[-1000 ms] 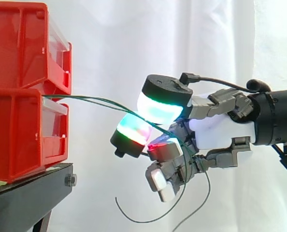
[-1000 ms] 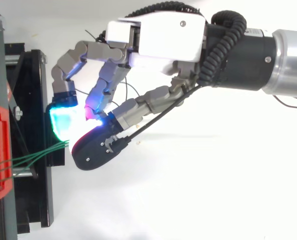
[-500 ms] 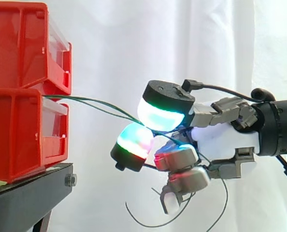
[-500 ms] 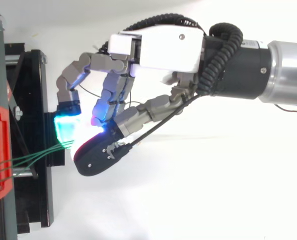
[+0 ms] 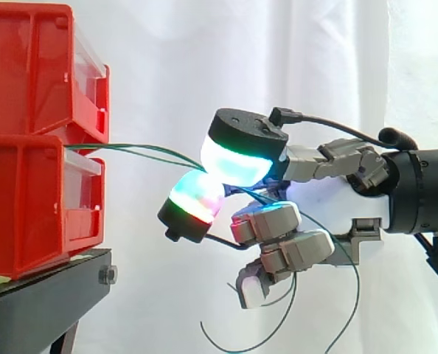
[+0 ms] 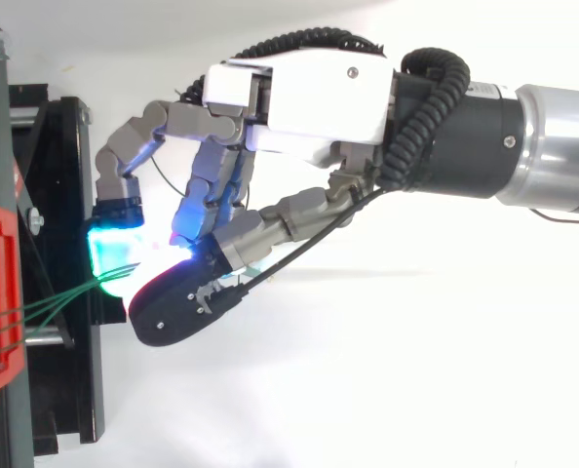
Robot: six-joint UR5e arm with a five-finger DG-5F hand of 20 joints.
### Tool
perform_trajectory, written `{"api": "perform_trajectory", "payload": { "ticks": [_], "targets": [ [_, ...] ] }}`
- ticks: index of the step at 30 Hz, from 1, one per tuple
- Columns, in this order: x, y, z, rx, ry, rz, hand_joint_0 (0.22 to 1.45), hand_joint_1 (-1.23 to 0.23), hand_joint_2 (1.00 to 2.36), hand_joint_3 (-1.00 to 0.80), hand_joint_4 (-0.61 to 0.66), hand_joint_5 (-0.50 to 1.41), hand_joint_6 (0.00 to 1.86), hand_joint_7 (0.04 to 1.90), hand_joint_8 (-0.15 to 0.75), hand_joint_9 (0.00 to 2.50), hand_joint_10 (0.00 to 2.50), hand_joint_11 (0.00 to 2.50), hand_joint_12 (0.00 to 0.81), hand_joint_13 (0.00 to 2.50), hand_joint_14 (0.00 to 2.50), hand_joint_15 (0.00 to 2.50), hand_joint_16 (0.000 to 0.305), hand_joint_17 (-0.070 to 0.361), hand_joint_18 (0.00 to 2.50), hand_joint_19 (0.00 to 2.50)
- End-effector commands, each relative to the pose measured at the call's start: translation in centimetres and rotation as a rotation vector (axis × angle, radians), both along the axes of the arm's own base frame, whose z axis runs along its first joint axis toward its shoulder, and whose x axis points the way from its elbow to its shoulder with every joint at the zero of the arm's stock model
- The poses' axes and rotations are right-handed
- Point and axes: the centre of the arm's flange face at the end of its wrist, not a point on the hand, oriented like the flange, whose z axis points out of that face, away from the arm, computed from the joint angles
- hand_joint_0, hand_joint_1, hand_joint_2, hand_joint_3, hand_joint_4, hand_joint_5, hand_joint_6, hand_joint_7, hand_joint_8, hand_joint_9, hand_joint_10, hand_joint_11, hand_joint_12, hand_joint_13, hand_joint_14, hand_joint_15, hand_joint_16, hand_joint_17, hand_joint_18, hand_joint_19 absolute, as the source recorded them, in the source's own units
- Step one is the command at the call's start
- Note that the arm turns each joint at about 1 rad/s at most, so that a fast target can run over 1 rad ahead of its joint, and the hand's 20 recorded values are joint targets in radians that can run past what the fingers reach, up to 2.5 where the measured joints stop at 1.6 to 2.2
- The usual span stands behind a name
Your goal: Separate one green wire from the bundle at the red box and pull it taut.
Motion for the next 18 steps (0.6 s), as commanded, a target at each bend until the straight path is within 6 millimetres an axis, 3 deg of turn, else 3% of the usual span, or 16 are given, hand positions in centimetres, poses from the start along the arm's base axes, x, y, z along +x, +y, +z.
{"api": "perform_trajectory", "payload": {
  "ticks": [1, 9, 14, 18],
  "targets": [
    [-0.04, 0.04, 0.03, 0.000, 0.003, 0.001, 0.70, -0.80, 1.02, -0.34, 0.02, -0.21, 0.93, 0.94, 0.240, 1.30, 0.00, 1.60, 0.340, 1.41, 0.02, 1.34, 0.054, 0.120, 0.91, 0.63],
    [0.05, 0.31, -0.05, 0.000, 0.000, 0.005, 0.76, -0.91, 1.00, -0.50, 0.06, -0.20, 0.93, 0.96, 0.250, 1.27, 0.01, 1.52, 0.359, 1.28, 0.02, 1.21, 0.051, 0.115, 0.88, 0.59],
    [0.03, 0.30, 0.07, 0.002, -0.002, 0.005, 0.58, -0.84, 1.00, -0.50, 0.09, -0.19, 0.93, 0.94, 0.264, 1.29, 0.01, 1.51, 0.367, 1.28, 0.02, 1.19, 0.052, 0.116, 0.87, 0.61],
    [0.03, 0.30, 0.07, 0.006, -0.002, 0.005, 0.53, -0.73, 1.00, -0.50, 0.09, -0.18, 0.92, 0.93, 0.272, 1.30, 0.01, 1.50, 0.380, 1.29, 0.02, 1.19, 0.055, 0.124, 0.89, 0.62]
  ]
}}
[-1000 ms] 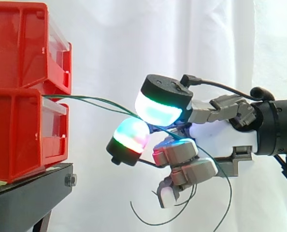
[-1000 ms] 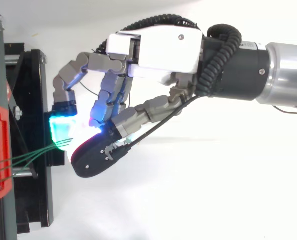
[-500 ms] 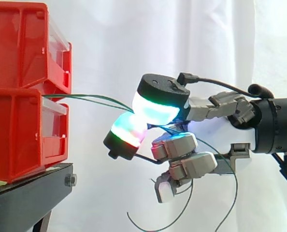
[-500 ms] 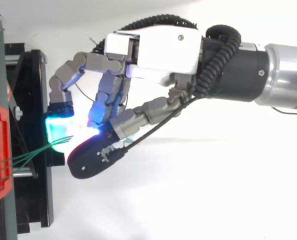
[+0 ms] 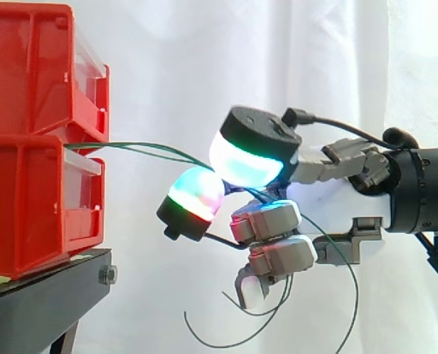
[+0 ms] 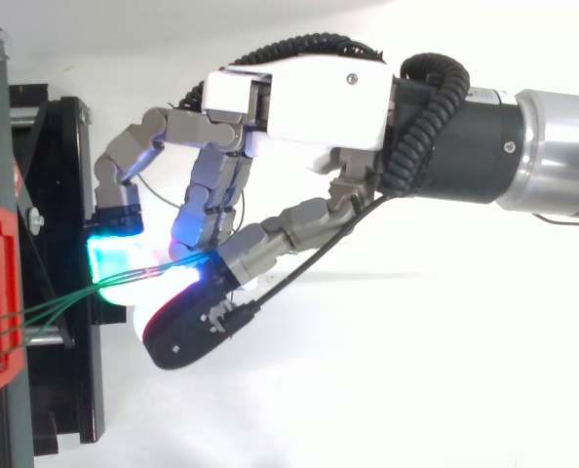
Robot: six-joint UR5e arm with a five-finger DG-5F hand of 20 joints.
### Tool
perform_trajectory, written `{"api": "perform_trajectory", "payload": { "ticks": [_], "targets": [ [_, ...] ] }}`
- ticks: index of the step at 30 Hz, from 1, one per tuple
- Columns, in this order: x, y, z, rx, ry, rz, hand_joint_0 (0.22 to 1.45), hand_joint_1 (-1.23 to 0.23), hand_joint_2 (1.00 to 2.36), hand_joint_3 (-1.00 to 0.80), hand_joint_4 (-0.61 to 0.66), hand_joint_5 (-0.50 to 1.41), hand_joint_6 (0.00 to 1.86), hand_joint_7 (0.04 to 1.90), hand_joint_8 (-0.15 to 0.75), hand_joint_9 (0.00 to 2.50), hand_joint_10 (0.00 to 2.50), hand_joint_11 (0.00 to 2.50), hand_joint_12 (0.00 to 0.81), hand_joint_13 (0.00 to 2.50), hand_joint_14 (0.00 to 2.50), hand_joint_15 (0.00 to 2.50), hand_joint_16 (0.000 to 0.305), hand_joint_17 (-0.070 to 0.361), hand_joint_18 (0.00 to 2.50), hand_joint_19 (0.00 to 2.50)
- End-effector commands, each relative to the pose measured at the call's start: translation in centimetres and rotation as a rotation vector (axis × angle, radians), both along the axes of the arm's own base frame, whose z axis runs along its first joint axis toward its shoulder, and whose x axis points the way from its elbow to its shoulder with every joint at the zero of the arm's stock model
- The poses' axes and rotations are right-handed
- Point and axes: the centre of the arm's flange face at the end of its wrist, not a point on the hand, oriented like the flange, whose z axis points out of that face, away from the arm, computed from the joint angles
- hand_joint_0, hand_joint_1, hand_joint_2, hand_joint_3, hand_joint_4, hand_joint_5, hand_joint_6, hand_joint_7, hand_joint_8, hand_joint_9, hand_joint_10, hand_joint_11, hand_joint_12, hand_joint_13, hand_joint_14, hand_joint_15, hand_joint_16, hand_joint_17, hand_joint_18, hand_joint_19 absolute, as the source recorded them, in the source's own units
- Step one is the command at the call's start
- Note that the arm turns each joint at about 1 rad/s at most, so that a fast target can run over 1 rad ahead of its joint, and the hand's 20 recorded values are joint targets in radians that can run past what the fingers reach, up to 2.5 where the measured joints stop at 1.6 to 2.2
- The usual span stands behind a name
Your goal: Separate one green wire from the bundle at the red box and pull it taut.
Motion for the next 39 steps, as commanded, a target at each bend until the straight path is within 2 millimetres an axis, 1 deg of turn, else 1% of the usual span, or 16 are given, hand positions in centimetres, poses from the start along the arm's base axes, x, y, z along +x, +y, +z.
{"api": "perform_trajectory", "payload": {
  "ticks": [1, 6, 8, 9, 10, 14, 16, 19, 20, 22, 26, 28, 31, 33, 35, 39],
  "targets": [
    [0.0, 0.0, 0.0, 0.003, 0.000, 0.000, 0.53, -0.70, 1.00, -0.50, 0.08, -0.18, 0.92, 0.94, 0.273, 1.32, 0.01, 1.50, 0.373, 1.31, 0.02, 1.17, 0.055, 0.124, 0.89, 0.63],
    [0.0, 0.0, 0.0, 0.003, 0.000, 0.000, 0.56, -0.61, 1.00, -0.50, 0.07, -0.19, 0.92, 0.95, 0.255, 1.33, 0.01, 1.52, 0.359, 1.32, 0.02, 1.18, 0.054, 0.121, 0.90, 0.64],
    [0.0, 0.0, 0.0, 0.003, 0.000, 0.000, 0.60, -0.59, 1.00, -0.50, 0.07, -0.19, 0.91, 0.96, 0.247, 1.32, 0.01, 1.53, 0.353, 1.32, 0.02, 1.19, 0.053, 0.118, 0.90, 0.66],
    [0.0, 0.0, 0.0, 0.003, 0.000, -0.002, 0.60, -0.59, 1.00, -0.50, 0.07, -0.19, 0.91, 0.97, 0.247, 1.32, 0.01, 1.53, 0.353, 1.32, 0.02, 1.19, 0.053, 0.119, 0.90, 0.65],
    [0.0, 0.1, -0.1, 0.003, 0.001, 0.000, 0.62, -0.62, 1.00, -0.50, 0.06, -0.19, 0.92, 0.97, 0.244, 1.32, 0.01, 1.53, 0.351, 1.32, 0.02, 1.20, 0.053, 0.119, 0.90, 0.65],
    [0.0, 0.0, 0.1, 0.003, -0.002, -0.002, 0.66, -0.71, 1.01, -0.36, 0.04, -0.19, 0.93, 1.00, 0.249, 1.31, 0.01, 1.50, 0.350, 1.32, 0.02, 1.20, 0.053, 0.119, 0.90, 0.65],
    [0.0, 0.0, 0.0, 0.003, 0.000, -0.002, 0.67, -0.74, 1.01, -0.34, 0.01, -0.19, 0.93, 0.99, 0.248, 1.29, 0.01, 1.51, 0.356, 1.31, 0.02, 1.20, 0.053, 0.119, 0.90, 0.64],
    [0.0, 0.0, 0.0, 0.003, 0.000, -0.002, 0.69, -0.79, 1.01, -0.34, -0.01, -0.20, 0.93, 0.98, 0.246, 1.27, 0.01, 1.51, 0.355, 1.29, 0.02, 1.19, 0.053, 0.118, 0.89, 0.63],
    [0.0, 0.0, 0.0, 0.003, 0.000, -0.002, 0.71, -0.82, 1.01, -0.35, -0.01, -0.20, 0.93, 1.03, 0.242, 1.27, 0.01, 1.50, 0.361, 1.29, 0.02, 1.18, 0.053, 0.118, 0.89, 0.62],
    [0.0, 0.1, 0.0, 0.003, 0.000, 0.000, 0.73, -0.84, 1.01, -0.37, -0.01, -0.20, 0.94, 1.01, 0.249, 1.27, 0.01, 1.51, 0.354, 1.28, 0.02, 1.19, 0.052, 0.118, 0.89, 0.61],
    [0.0, 0.0, 0.1, 0.003, -0.002, 0.000, 0.76, -0.88, 1.00, -0.50, 0.01, -0.20, 0.94, 0.96, 0.247, 1.24, 0.01, 1.48, 0.359, 1.26, 0.02, 1.17, 0.051, 0.115, 0.87, 0.60],
    [0.0, 0.0, 0.0, 0.003, 0.000, 0.001, 0.73, -0.88, 1.00, -0.50, 0.05, -0.20, 0.94, 0.96, 0.250, 1.24, 0.01, 1.47, 0.363, 1.26, 0.02, 1.17, 0.051, 0.114, 0.87, 0.59],
    [0.0, 0.0, 0.0, 0.003, -0.004, 0.003, 0.64, -0.86, 1.00, -0.50, 0.08, -0.19, 0.93, 0.95, 0.259, 1.25, 0.01, 1.47, 0.365, 1.25, 0.03, 1.18, 0.051, 0.115, 0.87, 0.62],
    [0.1, 0.1, 0.1, 0.004, -0.005, 0.006, 0.57, -0.78, 1.00, -0.50, 0.09, -0.19, 0.93, 0.96, 0.261, 1.26, 0.01, 1.46, 0.373, 1.26, 0.03, 1.17, 0.053, 0.119, 0.87, 0.62],
    [0.1, -0.2, 0.4, 0.004, -0.008, 0.003, 0.54, -0.74, 1.00, -0.50, 0.10, -0.19, 0.93, 0.94, 0.279, 1.27, 0.01, 1.45, 0.380, 1.27, 0.02, 1.17, 0.055, 0.123, 0.88, 0.63],
    [0.4, -0.5, 1.2, 0.003, -0.019, 0.003, 0.51, -0.64, 1.00, -0.50, 0.11, -0.19, 0.92, 0.93, 0.285, 1.29, 0.01, 1.46, 0.390, 1.27, 0.02, 1.15, 0.058, 0.130, 0.90, 0.63]
  ]
}}
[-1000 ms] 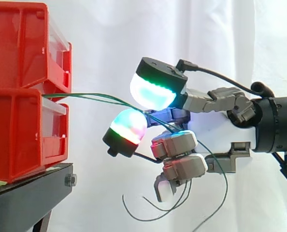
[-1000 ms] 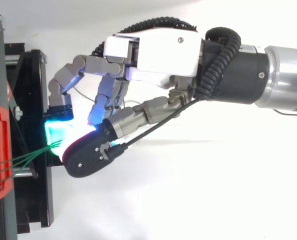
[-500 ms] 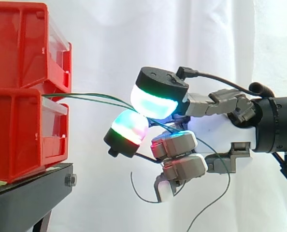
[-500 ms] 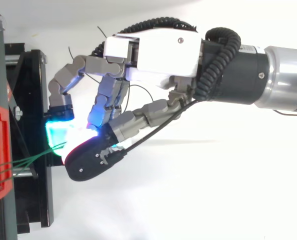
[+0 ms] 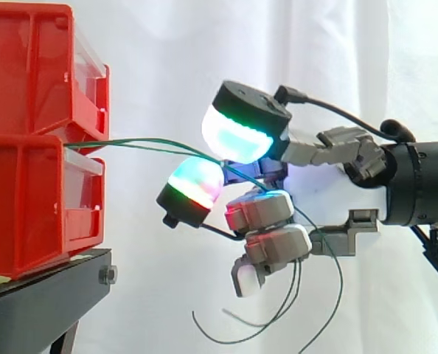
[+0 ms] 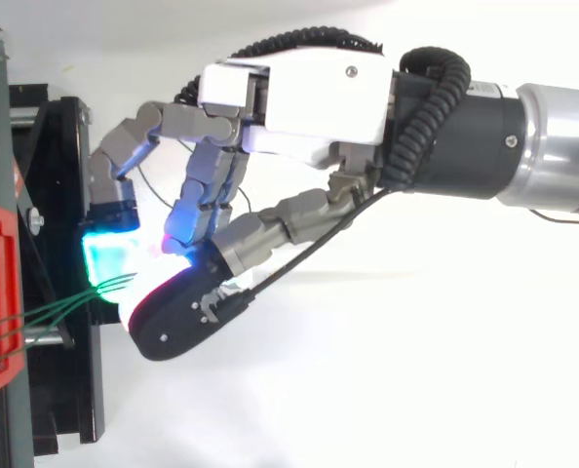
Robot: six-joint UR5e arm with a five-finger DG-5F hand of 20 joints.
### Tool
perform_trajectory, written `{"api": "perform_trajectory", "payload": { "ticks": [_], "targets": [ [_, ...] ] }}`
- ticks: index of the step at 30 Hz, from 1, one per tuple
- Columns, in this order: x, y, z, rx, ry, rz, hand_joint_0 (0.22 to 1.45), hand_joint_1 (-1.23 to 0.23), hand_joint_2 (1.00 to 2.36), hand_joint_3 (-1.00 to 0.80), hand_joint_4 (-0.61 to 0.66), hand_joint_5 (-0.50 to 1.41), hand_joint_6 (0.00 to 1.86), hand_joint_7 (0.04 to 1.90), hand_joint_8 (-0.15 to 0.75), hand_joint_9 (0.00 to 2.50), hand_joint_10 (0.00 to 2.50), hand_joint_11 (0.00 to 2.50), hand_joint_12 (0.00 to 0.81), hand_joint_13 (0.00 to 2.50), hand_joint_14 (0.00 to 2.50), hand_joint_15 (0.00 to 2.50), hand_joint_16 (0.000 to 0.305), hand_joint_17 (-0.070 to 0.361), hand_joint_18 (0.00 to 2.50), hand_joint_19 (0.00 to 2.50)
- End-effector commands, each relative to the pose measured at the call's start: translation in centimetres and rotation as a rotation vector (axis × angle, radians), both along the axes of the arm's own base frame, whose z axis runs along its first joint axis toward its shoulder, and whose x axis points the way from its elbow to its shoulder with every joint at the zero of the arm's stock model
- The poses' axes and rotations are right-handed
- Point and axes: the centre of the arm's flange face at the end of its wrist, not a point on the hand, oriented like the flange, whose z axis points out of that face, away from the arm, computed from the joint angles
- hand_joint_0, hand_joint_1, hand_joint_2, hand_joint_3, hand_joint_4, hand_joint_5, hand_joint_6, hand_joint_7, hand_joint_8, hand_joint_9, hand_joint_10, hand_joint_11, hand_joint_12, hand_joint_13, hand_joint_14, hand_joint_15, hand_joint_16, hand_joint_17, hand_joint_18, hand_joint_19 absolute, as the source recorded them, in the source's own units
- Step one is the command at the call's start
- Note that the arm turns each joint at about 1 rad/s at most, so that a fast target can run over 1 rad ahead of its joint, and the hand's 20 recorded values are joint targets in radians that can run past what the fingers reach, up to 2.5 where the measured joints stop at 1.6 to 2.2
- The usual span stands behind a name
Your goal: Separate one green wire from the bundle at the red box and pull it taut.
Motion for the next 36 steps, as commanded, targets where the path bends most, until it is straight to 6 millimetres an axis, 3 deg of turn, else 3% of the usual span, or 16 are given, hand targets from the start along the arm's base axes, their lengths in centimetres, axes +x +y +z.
{"api": "perform_trajectory", "payload": {
  "ticks": [1, 4, 6, 10, 23, 31, 36],
  "targets": [
    [0.2, -0.3, 0.7, 0.000, -0.006, 0.002, 0.52, -0.62, 1.00, -0.50, 0.11, -0.19, 0.92, 0.94, 0.286, 1.29, 0.01, 1.46, 0.389, 1.27, 0.02, 1.15, 0.057, 0.129, 0.89, 0.63],
    [0.1, -0.3, 0.7, -0.001, 0.003, 0.005, 0.60, -0.53, 1.00, -0.48, 0.09, -0.19, 0.91, 0.96, 0.258, 1.28, 0.01, 1.47, 0.364, 1.25, 0.02, 1.16, 0.053, 0.120, 0.86, 0.66],
    [0.2, -0.3, 0.8, -0.003, 0.002, 0.007, 0.62, -0.61, 1.01, -0.35, 0.08, -0.19, 0.91, 0.98, 0.257, 1.27, 0.01, 1.46, 0.368, 1.24, 0.02, 1.16, 0.054, 0.121, 0.86, 0.65],
    [0.3, -0.7, 1.6, -0.014, -0.003, 0.004, 0.62, -0.67, 1.02, -0.27, 0.07, -0.20, 0.92, 0.97, 0.256, 1.23, 0.01, 1.44, 0.367, 1.22, 0.02, 1.15, 0.055, 0.123, 0.85, 0.65],
    [0.1, -1.0, 1.9, -0.037, 0.035, 0.009, 0.64, -0.72, 1.00, -0.49, 0.11, -0.20, 0.93, 0.92, 0.255, 1.22, 0.01, 1.42, 0.367, 1.21, 0.03, 1.13, 0.054, 0.121, 0.86, 0.64],
    [0.0, -0.7, 1.8, -0.039, 0.041, 0.006, 0.57, -0.67, 1.00, -0.50, 0.11, -0.20, 0.92, 0.92, 0.265, 1.23, 0.01, 1.42, 0.373, 1.21, 0.02, 1.13, 0.055, 0.125, 0.87, 0.64],
    [0.1, -0.5, 1.8, -0.039, 0.038, 0.008, 0.64, -0.78, 1.01, -0.44, 0.10, -0.21, 0.92, 0.94, 0.249, 1.23, 0.01, 1.46, 0.362, 1.21, 0.02, 1.14, 0.054, 0.122, 0.86, 0.64]
  ]
}}
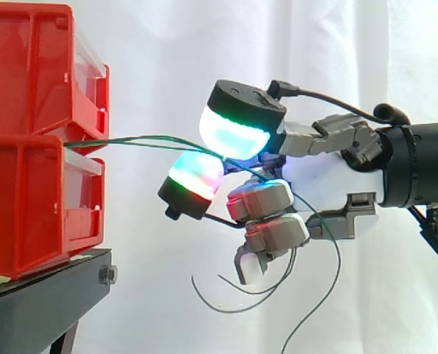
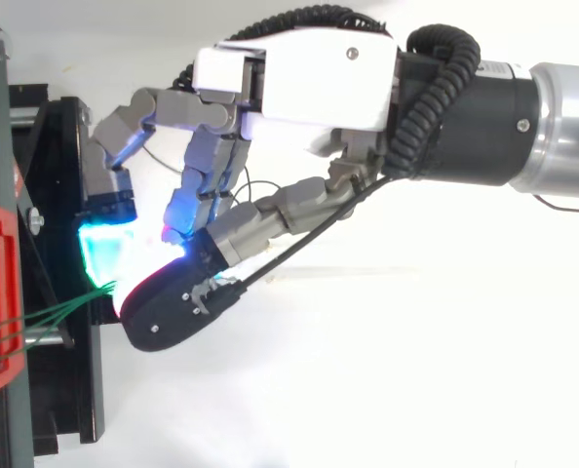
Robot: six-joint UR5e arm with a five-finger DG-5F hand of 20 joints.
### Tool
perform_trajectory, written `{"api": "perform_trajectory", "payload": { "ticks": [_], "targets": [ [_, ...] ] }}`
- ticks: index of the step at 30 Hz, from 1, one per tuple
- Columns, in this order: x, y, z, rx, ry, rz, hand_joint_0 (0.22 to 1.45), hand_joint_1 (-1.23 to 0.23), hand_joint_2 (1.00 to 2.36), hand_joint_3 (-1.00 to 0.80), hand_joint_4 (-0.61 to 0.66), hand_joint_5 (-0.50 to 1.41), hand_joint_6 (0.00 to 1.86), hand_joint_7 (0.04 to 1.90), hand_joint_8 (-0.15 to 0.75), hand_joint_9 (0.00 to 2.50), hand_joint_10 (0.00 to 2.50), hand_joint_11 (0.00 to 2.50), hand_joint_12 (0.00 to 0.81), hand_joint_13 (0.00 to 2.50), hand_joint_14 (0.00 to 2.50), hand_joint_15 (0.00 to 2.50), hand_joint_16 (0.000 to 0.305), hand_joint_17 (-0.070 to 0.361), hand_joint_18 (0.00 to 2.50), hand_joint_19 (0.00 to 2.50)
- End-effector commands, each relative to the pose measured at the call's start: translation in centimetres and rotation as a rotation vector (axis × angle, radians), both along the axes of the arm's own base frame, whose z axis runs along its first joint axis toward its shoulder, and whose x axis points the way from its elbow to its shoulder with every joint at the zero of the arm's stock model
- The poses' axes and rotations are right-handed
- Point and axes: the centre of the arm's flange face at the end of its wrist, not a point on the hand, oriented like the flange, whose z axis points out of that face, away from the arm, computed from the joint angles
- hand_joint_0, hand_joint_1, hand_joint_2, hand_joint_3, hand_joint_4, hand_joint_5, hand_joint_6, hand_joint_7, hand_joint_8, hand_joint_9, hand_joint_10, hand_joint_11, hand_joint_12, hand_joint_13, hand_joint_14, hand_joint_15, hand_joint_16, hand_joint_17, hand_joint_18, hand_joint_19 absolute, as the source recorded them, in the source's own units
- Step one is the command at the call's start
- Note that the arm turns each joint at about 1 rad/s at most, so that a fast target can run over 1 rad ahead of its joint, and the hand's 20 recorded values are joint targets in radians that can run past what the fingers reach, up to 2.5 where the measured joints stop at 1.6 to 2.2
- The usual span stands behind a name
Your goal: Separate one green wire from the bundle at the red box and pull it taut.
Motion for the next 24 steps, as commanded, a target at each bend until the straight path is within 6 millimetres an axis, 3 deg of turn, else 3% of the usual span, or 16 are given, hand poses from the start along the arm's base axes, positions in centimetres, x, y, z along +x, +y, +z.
{"api": "perform_trajectory", "payload": {
  "ticks": [1, 8, 15, 24],
  "targets": [
    [0.0, 0.2, -0.2, 0.000, 0.001, 0.001, 0.64, -0.79, 1.01, -0.41, 0.10, -0.21, 0.92, 0.95, 0.249, 1.22, 0.01, 1.46, 0.369, 1.21, 0.02, 1.15, 0.054, 0.122, 0.86, 0.64],
    [-0.4, 0.4, -1.3, 0.003, 0.018, -0.001, 0.71, -0.84, 1.01, -0.34, 0.05, -0.21, 0.92, 1.06, 0.247, 1.20, 0.01, 1.47, 0.361, 1.21, 0.03, 1.14, 0.053, 0.119, 0.87, 0.63],
    [-0.4, 0.4, -1.3, 0.003, 0.018, -0.002, 0.77, -0.88, 1.01, -0.44, 0.05, -0.22, 0.94, 0.93, 0.249, 1.20, 0.01, 1.45, 0.364, 1.23, 0.03, 1.14, 0.052, 0.116, 0.88, 0.61],
    [-0.4, 0.5, -1.5, -0.001, 0.021, 0.000, 0.79, -0.91, 1.00, -0.50, 0.04, -0.20, 0.94, 0.94, 0.243, 1.26, 0.01, 1.49, 0.352, 1.27, 0.02, 1.19, 0.050, 0.112, 0.90, 0.62]
  ]
}}
